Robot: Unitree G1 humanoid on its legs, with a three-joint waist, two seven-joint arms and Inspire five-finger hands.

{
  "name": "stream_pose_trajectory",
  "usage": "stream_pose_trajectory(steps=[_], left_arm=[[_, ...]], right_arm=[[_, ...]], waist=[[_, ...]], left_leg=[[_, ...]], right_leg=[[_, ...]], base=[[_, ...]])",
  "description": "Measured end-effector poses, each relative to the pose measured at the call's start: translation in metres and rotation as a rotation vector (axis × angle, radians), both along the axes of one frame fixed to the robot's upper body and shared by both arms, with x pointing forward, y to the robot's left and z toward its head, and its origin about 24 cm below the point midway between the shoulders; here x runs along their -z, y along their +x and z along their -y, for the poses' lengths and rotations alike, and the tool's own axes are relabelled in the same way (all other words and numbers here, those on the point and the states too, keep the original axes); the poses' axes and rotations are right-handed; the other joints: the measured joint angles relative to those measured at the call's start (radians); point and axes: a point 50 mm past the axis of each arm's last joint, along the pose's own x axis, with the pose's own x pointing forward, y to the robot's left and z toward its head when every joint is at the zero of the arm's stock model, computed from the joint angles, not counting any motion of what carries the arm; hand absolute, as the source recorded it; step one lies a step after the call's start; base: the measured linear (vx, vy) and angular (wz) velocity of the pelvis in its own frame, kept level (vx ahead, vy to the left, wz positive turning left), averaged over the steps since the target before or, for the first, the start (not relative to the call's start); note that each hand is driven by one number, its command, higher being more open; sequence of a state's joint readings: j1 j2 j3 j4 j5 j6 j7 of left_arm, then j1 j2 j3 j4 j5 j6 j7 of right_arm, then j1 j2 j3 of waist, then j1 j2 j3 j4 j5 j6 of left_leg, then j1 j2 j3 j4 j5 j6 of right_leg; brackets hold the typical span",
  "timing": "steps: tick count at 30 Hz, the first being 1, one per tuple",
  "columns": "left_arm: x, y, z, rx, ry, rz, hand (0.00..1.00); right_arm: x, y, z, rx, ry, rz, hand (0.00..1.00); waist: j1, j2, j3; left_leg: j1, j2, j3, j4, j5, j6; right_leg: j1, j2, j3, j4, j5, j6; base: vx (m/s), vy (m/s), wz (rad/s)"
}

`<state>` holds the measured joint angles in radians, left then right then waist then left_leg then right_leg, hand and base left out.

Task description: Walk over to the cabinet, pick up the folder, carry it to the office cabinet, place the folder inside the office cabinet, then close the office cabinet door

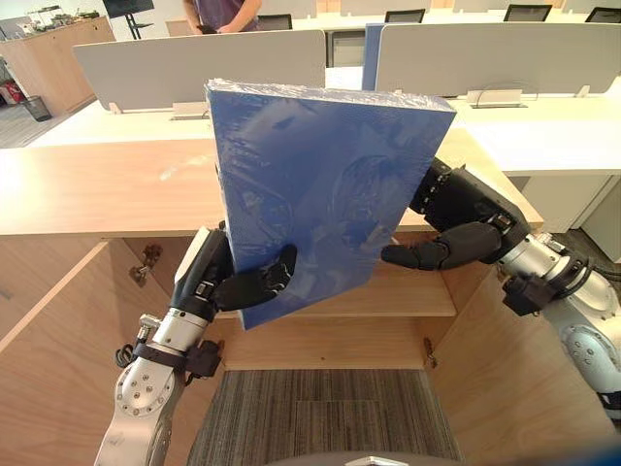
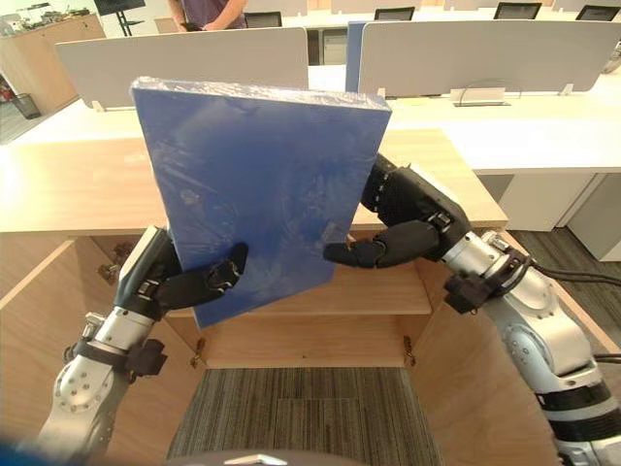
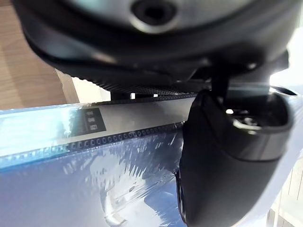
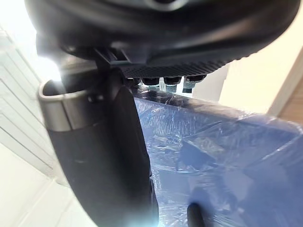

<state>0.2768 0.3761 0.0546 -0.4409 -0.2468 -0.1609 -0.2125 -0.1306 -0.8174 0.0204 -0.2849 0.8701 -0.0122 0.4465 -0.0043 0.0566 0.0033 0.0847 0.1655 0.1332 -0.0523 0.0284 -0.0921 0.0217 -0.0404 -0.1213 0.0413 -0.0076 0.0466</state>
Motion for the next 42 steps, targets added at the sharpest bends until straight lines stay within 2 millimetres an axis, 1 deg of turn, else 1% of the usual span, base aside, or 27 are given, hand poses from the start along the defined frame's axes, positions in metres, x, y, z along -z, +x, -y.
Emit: stream_pose_trajectory(steps=[4,9,12,15,17,18,20,22,25,28,29,33,36,38,39,40,41,42], left_arm=[[0.000,0.000,0.000,-0.008,-0.002,0.000,0.00],[0.000,0.000,-0.001,-0.010,-0.004,0.002,0.00],[0.000,0.000,-0.001,-0.008,-0.011,0.003,0.00],[-0.001,0.001,0.001,-0.005,-0.018,0.008,0.00],[-0.002,0.003,0.001,-0.022,-0.081,0.020,0.00],[-0.002,0.003,0.001,-0.025,-0.092,0.021,0.00],[-0.003,0.004,0.000,-0.047,-0.123,0.024,0.00],[-0.002,0.004,-0.002,-0.064,-0.138,0.021,0.00],[0.003,0.005,-0.004,-0.072,-0.172,-0.003,0.00],[0.005,0.004,-0.003,-0.070,-0.212,-0.015,0.00],[0.006,0.004,-0.002,-0.069,-0.215,-0.015,1.00],[0.008,0.003,-0.003,-0.068,-0.208,-0.026,1.00],[0.023,0.000,-0.001,0.024,-0.247,-0.126,1.00],[0.046,0.000,-0.002,0.128,-0.282,-0.276,1.00],[0.054,-0.001,-0.003,0.152,-0.283,-0.327,1.00],[0.071,-0.005,-0.006,0.200,-0.258,-0.446,1.00],[0.091,-0.012,-0.009,0.251,-0.199,-0.589,1.00],[0.101,-0.017,-0.011,0.284,-0.171,-0.665,1.00]], right_arm=[[0.006,0.008,-0.006,0.023,0.046,-0.025,1.00],[0.011,0.017,-0.004,0.078,0.074,-0.051,1.00],[0.011,0.023,-0.009,0.072,0.090,-0.054,1.00],[0.007,0.028,-0.030,-0.020,0.128,-0.056,1.00],[0.002,0.035,-0.045,-0.070,0.244,-0.057,1.00],[0.000,0.037,-0.048,-0.077,0.260,-0.057,0.00],[-0.004,0.047,-0.061,-0.106,0.283,-0.049,0.00],[-0.004,0.053,-0.068,-0.122,0.318,-0.072,0.00],[-0.002,0.058,-0.075,-0.138,0.351,-0.105,0.00],[-0.002,0.059,-0.080,-0.145,0.394,-0.099,0.00],[0.000,0.061,-0.081,-0.137,0.410,-0.107,0.00],[0.007,0.063,-0.083,-0.126,0.395,-0.137,0.00],[0.018,0.066,-0.081,-0.101,0.370,-0.178,0.00],[0.028,0.066,-0.076,-0.088,0.278,-0.222,0.00],[0.031,0.065,-0.075,-0.090,0.248,-0.237,0.00],[0.038,0.064,-0.076,-0.097,0.180,-0.268,0.00],[0.047,0.061,-0.080,-0.112,0.099,-0.298,0.00],[0.053,0.059,-0.084,-0.130,0.057,-0.319,0.00]], waist=[[0.000,0.000,0.000],[0.005,0.000,-0.001],[0.005,0.002,-0.002],[0.006,0.003,-0.002],[0.016,0.003,-0.003],[0.021,0.003,-0.003],[0.040,0.003,-0.003],[0.055,0.003,-0.003],[0.073,0.002,-0.004],[0.083,0.000,-0.007],[0.084,-0.001,-0.008],[0.080,-0.001,-0.011],[0.077,0.001,-0.022],[0.076,0.004,-0.029],[0.074,0.005,-0.031],[0.069,0.007,-0.037],[0.058,0.006,-0.041],[0.052,0.005,-0.043]], left_leg=[[0.006,0.000,-0.007,0.000,0.000,0.000],[0.006,0.000,-0.012,-0.001,0.000,0.000],[0.007,0.000,-0.013,-0.005,0.000,0.000],[0.007,0.000,-0.014,-0.009,0.001,0.000],[0.009,0.000,-0.015,-0.011,0.001,0.000],[0.010,0.000,-0.015,-0.012,0.001,0.000],[0.012,0.000,-0.016,-0.012,0.001,0.000],[0.013,0.000,-0.017,-0.012,0.001,0.000],[0.016,-0.001,-0.032,-0.012,0.001,0.000],[0.014,-0.001,-0.035,-0.012,0.000,-0.001],[0.014,-0.001,-0.034,-0.012,0.000,-0.001],[0.013,-0.001,-0.034,-0.012,0.000,-0.002],[0.013,-0.001,-0.035,-0.012,-0.001,-0.003],[0.013,-0.001,-0.035,-0.012,-0.002,-0.004],[0.013,-0.001,-0.035,-0.012,-0.002,-0.004],[0.013,0.000,-0.035,-0.011,-0.002,-0.004],[0.010,0.002,-0.035,-0.007,-0.004,-0.006],[0.006,0.003,-0.035,-0.002,-0.006,-0.008]], right_leg=[[0.014,0.000,-0.008,-0.007,0.000,0.000],[0.024,0.000,-0.015,-0.020,0.004,0.001],[0.028,0.001,-0.017,-0.029,0.007,0.001],[0.030,0.002,-0.018,-0.032,0.007,0.001],[0.032,0.002,-0.019,-0.032,0.007,0.001],[0.032,0.002,-0.019,-0.033,0.007,0.001],[0.035,0.002,-0.019,-0.033,0.007,0.001],[0.037,0.002,-0.020,-0.034,0.007,0.001],[0.050,0.001,-0.033,-0.040,0.007,0.000],[0.053,0.001,-0.035,-0.047,0.009,-0.002],[0.054,0.001,-0.035,-0.049,0.009,-0.002],[0.056,0.001,-0.035,-0.058,0.013,-0.003],[0.059,0.001,-0.036,-0.062,0.014,-0.003],[0.059,0.002,-0.036,-0.062,0.014,-0.003],[0.059,0.002,-0.036,-0.062,0.014,-0.003],[0.059,0.003,-0.036,-0.063,0.014,-0.003],[0.059,0.005,-0.035,-0.063,0.014,-0.004],[0.057,0.005,-0.035,-0.064,0.013,-0.004]], base=[[-0.01,0.007,0.05],[-0.01,0.010,0.05],[0.00,0.000,0.00],[0.00,0.000,0.00],[0.00,0.000,0.00],[0.00,0.000,0.00],[0.00,0.000,0.00],[0.00,0.000,0.00],[-0.01,0.011,0.12],[0.00,0.003,0.03],[0.00,0.000,0.00],[0.00,0.000,0.00],[0.00,0.000,0.00],[0.00,0.000,0.00],[0.00,0.000,0.00],[0.00,0.000,0.00],[0.00,0.000,0.00],[0.00,0.002,-0.06]])
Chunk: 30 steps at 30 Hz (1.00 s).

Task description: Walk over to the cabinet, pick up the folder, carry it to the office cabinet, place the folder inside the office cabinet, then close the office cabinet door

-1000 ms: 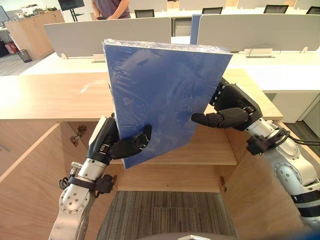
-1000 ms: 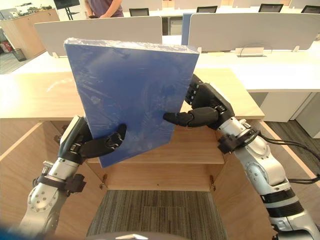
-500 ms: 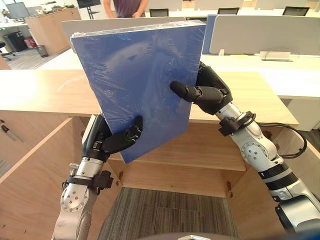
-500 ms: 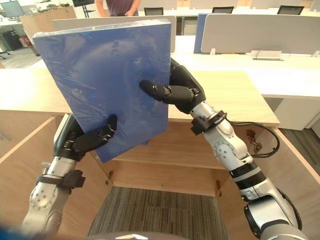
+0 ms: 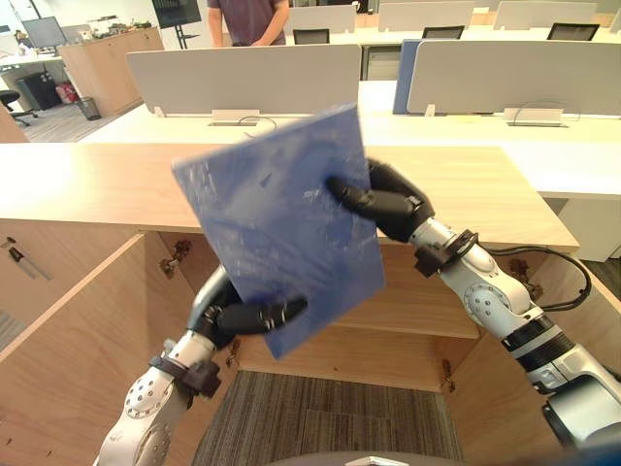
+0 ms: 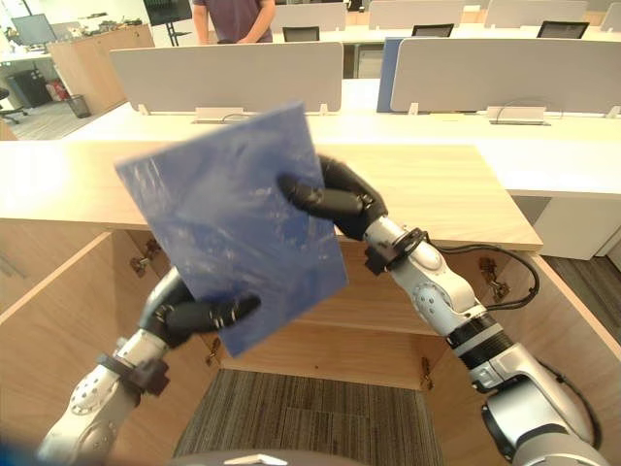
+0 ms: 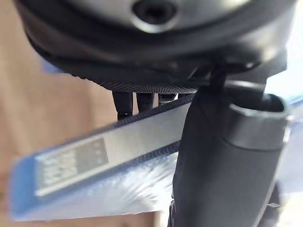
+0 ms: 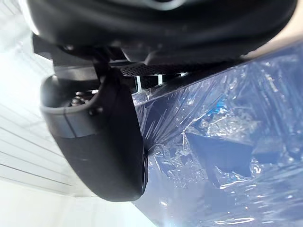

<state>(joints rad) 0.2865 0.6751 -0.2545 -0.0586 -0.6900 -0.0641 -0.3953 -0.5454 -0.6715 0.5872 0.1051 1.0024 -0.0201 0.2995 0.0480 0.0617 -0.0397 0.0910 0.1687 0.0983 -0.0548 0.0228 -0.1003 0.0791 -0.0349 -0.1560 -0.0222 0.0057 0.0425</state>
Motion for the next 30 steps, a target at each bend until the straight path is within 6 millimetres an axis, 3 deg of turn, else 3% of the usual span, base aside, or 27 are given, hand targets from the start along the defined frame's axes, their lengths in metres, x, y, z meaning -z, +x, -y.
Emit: stream_pose_trajectory(steps=[2,5,7,9,12,16,19,21,24,30], left_arm=[[0.029,-0.020,-0.005,0.138,0.074,-0.207,1.00],[0.074,-0.064,0.000,0.369,0.126,-0.509,1.00],[0.085,-0.075,0.000,0.390,0.129,-0.566,1.00],[0.099,-0.081,-0.002,0.358,0.151,-0.616,1.00],[0.115,-0.082,-0.006,0.334,0.235,-0.648,1.00],[0.129,-0.084,-0.008,0.294,0.315,-0.624,1.00],[0.142,-0.080,0.000,0.278,0.373,-0.602,1.00],[0.149,-0.076,0.004,0.249,0.434,-0.602,1.00],[0.155,-0.072,0.005,0.193,0.532,-0.591,1.00],[0.157,-0.062,0.006,0.141,0.765,-0.502,1.00]], right_arm=[[0.018,-0.008,-0.012,-0.082,-0.110,-0.049,0.00],[0.053,-0.031,-0.033,-0.271,-0.230,-0.170,0.00],[0.055,-0.036,-0.037,-0.318,-0.244,-0.183,0.00],[0.042,-0.043,-0.044,-0.382,-0.221,-0.138,0.00],[0.001,-0.056,-0.049,-0.479,-0.147,0.031,0.00],[-0.049,-0.065,-0.038,-0.479,-0.095,0.287,0.00],[-0.059,-0.066,-0.028,-0.431,-0.123,0.366,0.00],[-0.050,-0.069,-0.026,-0.415,-0.164,0.367,0.00],[-0.021,-0.077,-0.021,-0.397,-0.225,0.293,0.00],[0.056,-0.081,-0.017,-0.351,-0.358,0.052,0.00]], waist=[[-0.015,-0.005,-0.002],[-0.019,-0.018,0.005],[-0.014,-0.024,0.012],[-0.010,-0.030,0.018],[-0.012,-0.038,0.025],[-0.017,-0.049,0.032],[-0.015,-0.053,0.035],[-0.015,-0.056,0.040],[-0.014,-0.059,0.056],[-0.013,-0.057,0.075]], left_leg=[[-0.006,0.006,0.005,0.010,-0.005,-0.004],[-0.005,0.010,0.008,0.012,-0.006,-0.006],[-0.005,0.011,0.008,0.012,-0.006,-0.006],[-0.004,0.012,0.008,0.012,-0.007,-0.006],[-0.007,0.011,0.009,0.011,-0.008,-0.004],[-0.009,0.009,0.012,0.007,-0.008,-0.003],[-0.008,0.008,0.013,0.007,-0.010,0.000],[-0.006,0.010,0.016,0.008,-0.011,0.003],[-0.005,0.010,0.022,0.011,-0.016,0.009],[-0.005,0.009,0.024,0.025,-0.023,0.016]], right_leg=[[-0.006,0.006,0.007,0.000,0.001,-0.002],[-0.006,0.011,0.011,0.001,0.001,-0.004],[-0.006,0.011,0.011,0.002,0.000,-0.005],[-0.007,0.011,0.011,0.003,0.000,-0.005],[-0.013,0.010,0.011,0.010,-0.004,-0.005],[-0.034,0.006,0.014,0.045,-0.025,-0.002],[-0.039,0.004,0.015,0.058,-0.034,-0.001],[-0.043,0.005,0.018,0.064,-0.039,-0.002],[-0.045,0.005,0.024,0.067,-0.042,-0.002],[-0.042,0.004,0.026,0.074,-0.048,-0.001]], base=[[0.00,-0.005,-0.09],[0.00,-0.003,-0.02],[0.00,0.000,0.00],[0.00,0.000,0.00],[0.00,0.000,0.00],[0.01,0.004,0.00],[0.01,0.007,0.00],[0.02,0.006,-0.04],[0.02,0.012,-0.06],[0.00,0.006,-0.01]])
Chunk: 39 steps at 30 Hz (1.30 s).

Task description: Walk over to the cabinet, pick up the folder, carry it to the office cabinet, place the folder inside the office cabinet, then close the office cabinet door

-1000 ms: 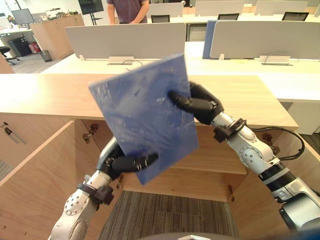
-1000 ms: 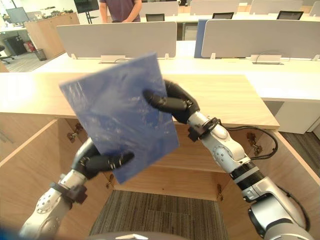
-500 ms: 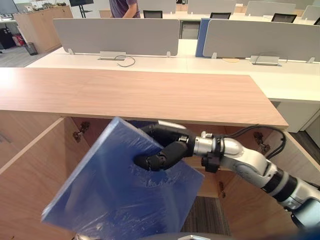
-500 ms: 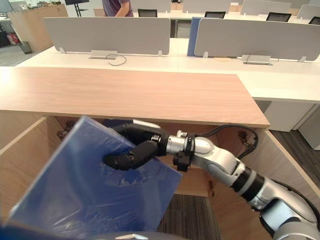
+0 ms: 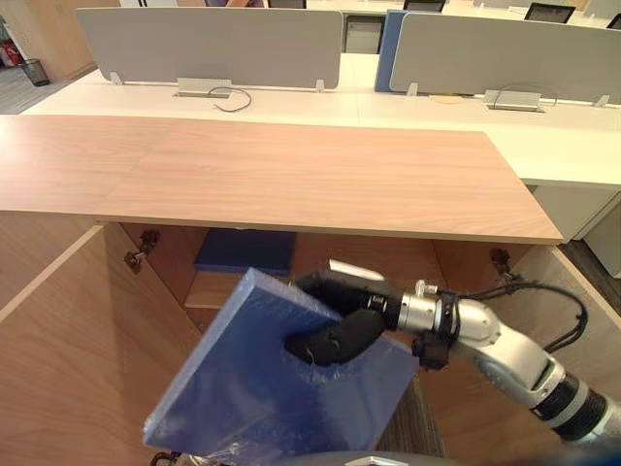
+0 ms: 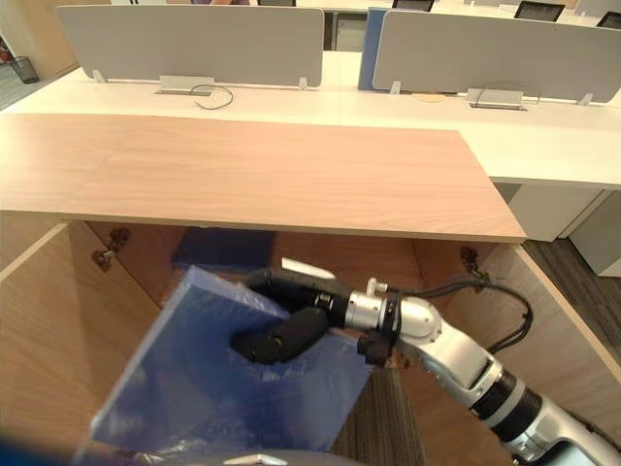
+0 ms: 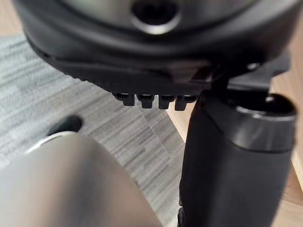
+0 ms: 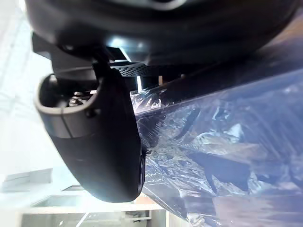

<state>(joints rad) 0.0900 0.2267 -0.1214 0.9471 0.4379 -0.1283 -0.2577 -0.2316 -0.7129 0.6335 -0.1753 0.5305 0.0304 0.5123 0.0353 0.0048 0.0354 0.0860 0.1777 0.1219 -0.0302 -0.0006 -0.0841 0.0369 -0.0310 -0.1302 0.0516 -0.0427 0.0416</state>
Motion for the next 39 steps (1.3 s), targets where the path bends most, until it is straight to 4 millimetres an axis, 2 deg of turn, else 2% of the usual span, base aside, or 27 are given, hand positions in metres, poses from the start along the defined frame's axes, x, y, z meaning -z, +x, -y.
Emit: stream_pose_trajectory(steps=[1,2,4,6,8,9,13,15,18,19,20,21,23,24,28,29,31,32,33,34,35,36,38,39], left_arm=[[0.000,0.001,0.000,-0.004,0.023,0.015,1.00],[0.000,0.001,-0.001,-0.014,0.032,0.019,1.00],[0.001,0.000,-0.001,-0.067,0.048,0.027,1.00],[0.002,-0.001,0.000,-0.097,0.053,0.027,1.00],[0.002,-0.002,0.002,-0.122,0.046,0.033,1.00],[0.003,-0.002,0.002,-0.127,0.046,0.035,1.00],[0.002,0.001,0.008,-0.142,0.033,0.051,1.00],[0.002,0.001,0.007,-0.153,0.036,0.051,1.00],[0.001,0.000,0.008,-0.184,0.036,0.057,1.00],[0.000,0.001,0.009,-0.192,0.032,0.060,1.00],[-0.001,0.000,0.010,-0.199,0.028,0.067,1.00],[-0.002,0.000,0.010,-0.199,0.026,0.075,1.00],[-0.007,-0.002,0.013,-0.209,0.012,0.106,1.00],[-0.008,-0.003,0.014,-0.211,0.010,0.113,1.00],[-0.015,-0.002,0.019,-0.204,-0.002,0.166,1.00],[-0.016,-0.002,0.019,-0.204,-0.003,0.173,1.00],[-0.024,0.007,0.021,-0.201,-0.008,0.230,1.00],[-0.027,0.010,0.021,-0.202,-0.009,0.252,1.00],[-0.035,0.019,0.022,-0.199,-0.014,0.306,1.00],[-0.038,0.022,0.022,-0.200,-0.019,0.324,1.00],[-0.042,0.026,0.023,-0.213,-0.038,0.350,1.00],[-0.044,0.028,0.023,-0.222,-0.047,0.360,1.00],[-0.054,0.035,0.023,-0.256,-0.082,0.411,1.00],[-0.057,0.037,0.023,-0.264,-0.091,0.425,1.00]], right_arm=[[0.019,0.004,0.004,0.055,-0.041,-0.042,0.00],[0.027,0.006,0.006,0.085,-0.073,-0.048,0.00],[0.057,0.014,0.014,0.199,-0.209,-0.051,0.00],[0.074,0.016,0.018,0.273,-0.262,-0.081,0.00],[0.082,0.018,0.019,0.324,-0.254,-0.117,0.00],[0.085,0.020,0.017,0.356,-0.226,-0.147,0.00],[0.102,0.036,0.014,0.663,0.026,-0.361,0.00],[0.107,0.045,0.018,0.763,0.042,-0.408,0.00],[0.117,0.057,0.030,1.024,0.211,-0.588,0.00],[0.117,0.062,0.033,1.123,0.320,-0.669,0.00],[0.113,0.068,0.038,1.201,0.430,-0.726,0.00],[0.110,0.072,0.040,1.226,0.490,-0.748,0.00],[0.095,0.085,0.049,1.311,0.759,-0.801,0.00],[0.091,0.088,0.052,1.328,0.828,-0.803,0.00],[0.056,0.111,0.077,1.439,1.304,-0.753,0.00],[0.052,0.113,0.080,1.451,1.356,-0.744,0.00],[0.024,0.122,0.092,1.440,1.510,-0.659,0.00],[0.016,0.124,0.094,1.427,1.537,-0.629,0.00],[-0.005,0.130,0.101,1.401,1.601,-0.571,0.00],[-0.012,0.133,0.104,1.396,1.614,-0.555,0.00],[-0.026,0.137,0.110,1.384,1.630,-0.529,0.00],[-0.032,0.139,0.111,1.373,1.641,-0.519,0.00],[-0.064,0.146,0.115,1.307,1.674,-0.465,0.00],[-0.072,0.148,0.115,1.288,1.679,-0.450,0.00]], waist=[[0.001,0.002,0.003],[0.001,0.004,0.006],[0.005,0.015,0.020],[0.007,0.026,0.028],[0.007,0.036,0.037],[0.007,0.041,0.041],[0.012,0.061,0.051],[0.015,0.066,0.055],[0.021,0.071,0.059],[0.022,0.077,0.065],[0.022,0.083,0.071],[0.023,0.086,0.074],[0.030,0.096,0.080],[0.033,0.098,0.081],[0.061,0.116,0.110],[0.065,0.117,0.117],[0.075,0.120,0.156],[0.075,0.120,0.170],[0.077,0.121,0.207],[0.078,0.124,0.216],[0.085,0.132,0.231],[0.089,0.134,0.237],[0.099,0.138,0.274],[0.099,0.139,0.281]], left_leg=[[0.001,-0.001,-0.001,0.000,0.000,0.000],[0.001,-0.001,-0.001,0.001,0.000,0.000],[0.000,-0.003,-0.005,0.002,0.000,-0.001],[-0.002,-0.005,-0.014,0.002,0.000,-0.001],[-0.004,-0.006,-0.022,0.001,0.000,-0.002],[-0.005,-0.006,-0.025,0.000,0.000,-0.002],[-0.021,-0.006,-0.038,-0.001,0.001,-0.003],[-0.027,-0.008,-0.039,-0.001,0.002,-0.004],[-0.031,-0.009,-0.047,-0.001,0.004,-0.006],[-0.033,-0.010,-0.049,-0.001,0.005,-0.008],[-0.035,-0.011,-0.050,-0.002,0.008,-0.010],[-0.036,-0.011,-0.051,-0.002,0.009,-0.011],[-0.045,-0.012,-0.055,-0.018,0.028,-0.013],[-0.050,-0.012,-0.056,-0.022,0.035,-0.014],[-0.075,-0.017,-0.080,-0.047,0.071,-0.010],[-0.077,-0.018,-0.080,-0.046,0.075,-0.008],[-0.137,-0.035,-0.080,0.009,0.074,-0.008],[-0.158,-0.042,-0.079,0.032,0.074,-0.008],[-0.220,-0.060,-0.078,0.106,0.060,0.011],[-0.245,-0.063,-0.077,0.137,0.046,0.018],[-0.298,-0.063,-0.077,0.204,0.010,0.024],[-0.323,-0.063,-0.076,0.239,-0.008,0.025],[-0.429,-0.066,-0.075,0.383,-0.067,0.025],[-0.456,-0.068,-0.075,0.422,-0.082,0.024]], right_leg=[[0.000,-0.001,-0.002,0.004,-0.003,0.000],[-0.001,-0.002,-0.002,0.006,-0.003,0.000],[-0.002,-0.005,-0.005,0.014,-0.006,0.002],[-0.003,-0.008,-0.012,0.020,-0.011,0.003],[-0.003,-0.010,-0.023,0.026,-0.016,0.004],[-0.004,-0.010,-0.026,0.028,-0.019,0.004],[-0.014,-0.011,-0.037,0.032,-0.026,0.004],[-0.019,-0.013,-0.038,0.032,-0.026,0.004],[-0.018,-0.015,-0.047,0.032,-0.026,0.005],[-0.018,-0.016,-0.049,0.032,-0.026,0.005],[-0.019,-0.017,-0.050,0.032,-0.025,0.005],[-0.019,-0.017,-0.051,0.032,-0.025,0.005],[-0.032,-0.017,-0.056,0.032,-0.022,0.004],[-0.037,-0.017,-0.059,0.032,-0.020,0.004],[-0.062,-0.021,-0.080,0.035,-0.009,0.001],[-0.065,-0.024,-0.082,0.039,-0.010,0.001],[-0.120,-0.054,-0.082,0.099,-0.026,0.005],[-0.142,-0.066,-0.082,0.126,-0.036,0.006],[-0.205,-0.096,-0.079,0.211,-0.063,0.009],[-0.232,-0.106,-0.079,0.247,-0.075,0.009],[-0.285,-0.118,-0.074,0.316,-0.098,0.008],[-0.313,-0.123,-0.069,0.352,-0.109,0.008],[-0.415,-0.145,-0.049,0.474,-0.151,0.006],[-0.440,-0.150,-0.044,0.507,-0.162,0.006]], base=[[-0.01,0.007,0.04],[-0.03,0.015,0.03],[-0.04,0.018,0.04],[-0.02,0.010,0.12],[0.00,0.003,0.13],[0.01,-0.002,0.11],[0.02,0.005,0.09],[0.01,0.010,0.03],[0.02,0.015,0.07],[-0.01,0.014,0.05],[-0.02,0.013,0.04],[-0.04,0.010,0.06],[-0.04,0.001,0.08],[-0.04,-0.002,0.11],[-0.07,0.001,0.15],[-0.09,0.028,0.14],[-0.12,0.064,0.09],[-0.22,0.076,0.13],[-0.20,0.047,0.12],[-0.22,0.043,0.11],[-0.12,0.017,0.03],[-0.15,0.009,-0.05],[-0.16,-0.005,-0.07],[-0.18,0.003,-0.04]])
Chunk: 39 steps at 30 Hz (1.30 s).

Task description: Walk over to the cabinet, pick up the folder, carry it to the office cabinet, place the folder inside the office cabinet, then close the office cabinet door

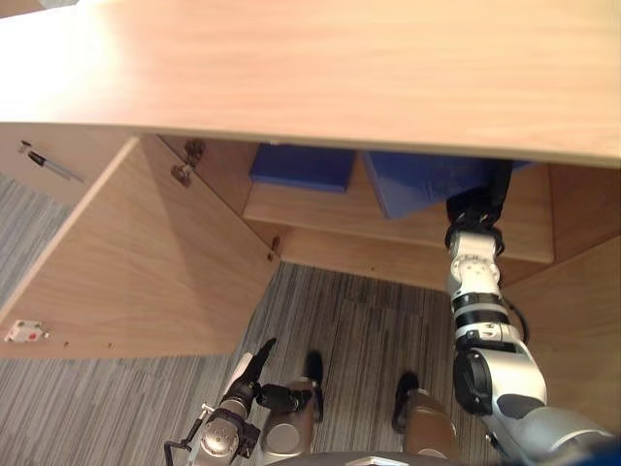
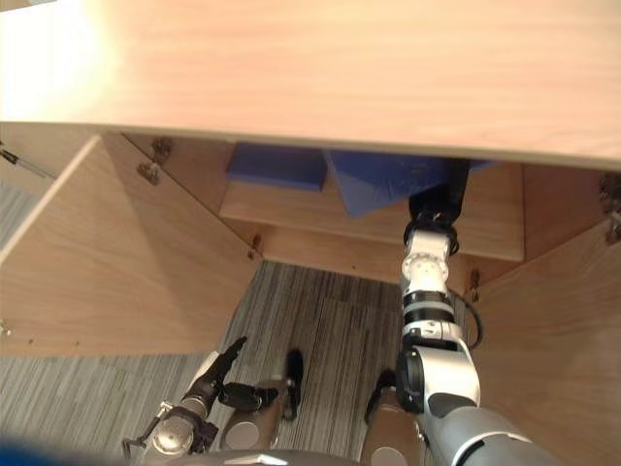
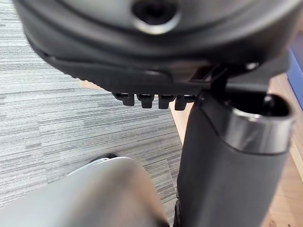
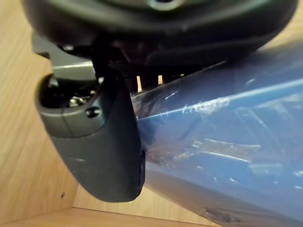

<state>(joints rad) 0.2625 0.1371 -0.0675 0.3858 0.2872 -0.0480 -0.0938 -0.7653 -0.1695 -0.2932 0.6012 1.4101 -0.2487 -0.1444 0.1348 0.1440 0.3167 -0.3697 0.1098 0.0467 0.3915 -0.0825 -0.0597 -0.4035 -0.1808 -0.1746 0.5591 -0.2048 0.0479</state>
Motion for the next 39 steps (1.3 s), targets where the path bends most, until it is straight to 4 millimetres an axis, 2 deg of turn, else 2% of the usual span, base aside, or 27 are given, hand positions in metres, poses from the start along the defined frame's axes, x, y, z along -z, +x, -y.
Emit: stream_pose_trajectory(steps=[2,3,5,10,15,26,27,31,35,39], left_arm=[[-0.010,0.005,0.001,-0.006,-0.016,0.049,1.00],[-0.013,0.006,0.001,-0.005,-0.021,0.059,1.00],[-0.020,0.010,0.005,-0.007,-0.053,0.087,1.00],[-0.032,0.018,0.021,-0.021,-0.128,0.136,1.00],[-0.036,0.021,0.029,-0.033,-0.182,0.150,1.00],[-0.033,0.020,0.038,-0.082,-0.256,0.126,1.00],[-0.033,0.020,0.039,-0.084,-0.265,0.123,1.00],[-0.033,0.020,0.039,-0.094,-0.285,0.113,1.00],[-0.034,0.019,0.040,-0.098,-0.303,0.105,1.00],[-0.035,0.018,0.039,-0.088,-0.310,0.101,1.00]], right_arm=[[-0.030,0.005,0.000,-0.003,-0.055,0.063,0.00],[-0.037,0.006,0.000,-0.006,-0.064,0.079,0.00],[-0.065,0.008,-0.001,-0.003,-0.094,0.140,0.00],[-0.107,0.000,0.012,0.062,-0.070,0.268,0.00],[-0.112,-0.011,0.039,0.191,0.024,0.268,0.00],[-0.131,-0.018,0.062,0.248,0.052,0.248,0.00],[-0.134,-0.019,0.068,0.258,0.048,0.242,1.00],[-0.141,-0.017,0.080,0.273,0.022,0.179,1.00],[-0.148,-0.012,0.076,0.228,0.000,0.168,1.00],[-0.146,-0.006,0.072,0.202,0.000,0.142,1.00]], waist=[[0.000,0.003,0.026],[0.000,0.005,0.031],[-0.003,0.006,0.056],[0.004,0.015,0.095],[0.023,0.029,0.103],[0.024,0.041,0.099],[0.024,0.048,0.095],[0.024,0.053,0.093],[0.029,0.054,0.091],[0.030,0.055,0.091]], left_leg=[[-0.097,-0.007,0.001,0.144,-0.060,0.001],[-0.118,-0.009,0.000,0.175,-0.073,0.002],[-0.190,-0.014,0.001,0.287,-0.122,0.007],[-0.339,-0.042,-0.007,0.501,-0.207,0.016],[-0.416,-0.060,-0.009,0.602,-0.250,0.020],[-0.449,-0.068,-0.011,0.625,-0.256,0.016],[-0.455,-0.073,-0.018,0.627,-0.255,0.015],[-0.468,-0.088,-0.035,0.630,-0.253,0.012],[-0.470,-0.087,-0.038,0.628,-0.253,0.012],[-0.469,-0.086,-0.037,0.628,-0.253,0.011]], right_leg=[[-0.093,-0.022,0.020,0.129,-0.052,0.004],[-0.113,-0.028,0.025,0.159,-0.064,0.006],[-0.187,-0.051,0.047,0.271,-0.110,0.012],[-0.326,-0.106,0.084,0.479,-0.196,0.025],[-0.401,-0.136,0.108,0.578,-0.241,0.038],[-0.438,-0.148,0.112,0.617,-0.258,0.033],[-0.438,-0.154,0.104,0.620,-0.261,0.033],[-0.438,-0.173,0.088,0.632,-0.274,0.031],[-0.438,-0.174,0.081,0.633,-0.278,0.028],[-0.437,-0.174,0.080,0.633,-0.278,0.028]], base=[[-0.16,0.004,-0.03],[-0.15,-0.010,0.02],[-0.11,-0.008,0.04],[-0.05,0.024,0.16],[-0.01,0.020,0.09],[0.02,-0.033,0.04],[0.03,-0.042,0.19],[0.04,-0.048,0.19],[0.05,-0.045,0.03],[0.04,-0.044,0.00]])
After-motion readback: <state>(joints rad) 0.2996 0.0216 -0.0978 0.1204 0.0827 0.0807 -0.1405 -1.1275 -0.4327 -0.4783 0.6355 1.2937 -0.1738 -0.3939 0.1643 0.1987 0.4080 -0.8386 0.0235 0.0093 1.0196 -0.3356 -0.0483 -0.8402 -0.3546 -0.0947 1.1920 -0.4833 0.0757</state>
